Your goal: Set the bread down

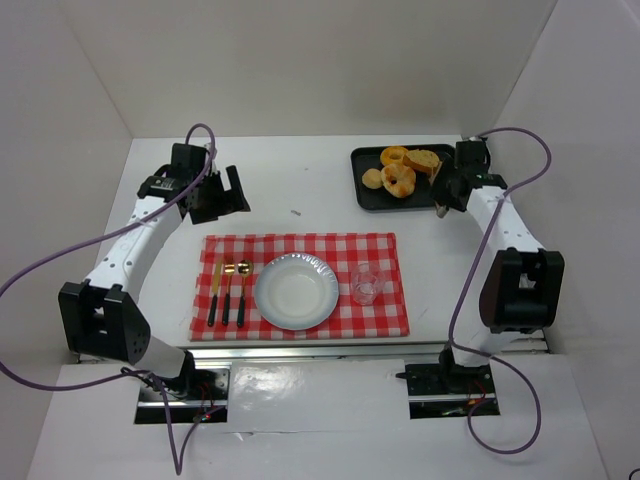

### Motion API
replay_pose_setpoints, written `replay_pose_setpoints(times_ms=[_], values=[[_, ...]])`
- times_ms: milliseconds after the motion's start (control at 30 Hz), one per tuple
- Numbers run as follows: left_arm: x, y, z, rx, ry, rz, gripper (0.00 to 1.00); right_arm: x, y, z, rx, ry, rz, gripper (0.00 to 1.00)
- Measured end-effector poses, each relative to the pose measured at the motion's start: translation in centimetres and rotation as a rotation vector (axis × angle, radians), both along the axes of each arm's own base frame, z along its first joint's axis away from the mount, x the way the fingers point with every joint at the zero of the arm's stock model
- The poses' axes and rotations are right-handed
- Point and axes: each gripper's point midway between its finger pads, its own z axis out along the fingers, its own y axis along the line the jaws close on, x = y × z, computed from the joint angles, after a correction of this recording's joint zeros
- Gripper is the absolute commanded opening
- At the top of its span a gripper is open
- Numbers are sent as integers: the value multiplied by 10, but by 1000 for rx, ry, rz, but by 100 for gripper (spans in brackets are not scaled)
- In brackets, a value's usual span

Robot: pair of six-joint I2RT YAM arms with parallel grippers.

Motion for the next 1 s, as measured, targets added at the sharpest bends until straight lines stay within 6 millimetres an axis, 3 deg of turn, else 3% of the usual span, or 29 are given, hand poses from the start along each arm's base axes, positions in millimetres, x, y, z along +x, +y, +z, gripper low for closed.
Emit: replay_pose_setpoints(times_ms=[333,567,733,1000], values=[[3,-3,-6,3,19,-7,99,36,-4,6,85,-92,3,59],[5,-5,-3,2,9,-11,99,52,1,-11,115,-71,23,53],[5,-7,-6,3,17,-17,99,52,3,-23,127,-45,29,38],[5,-7,-6,4,16,-17,99,53,3,-17,130,-61,22,13]])
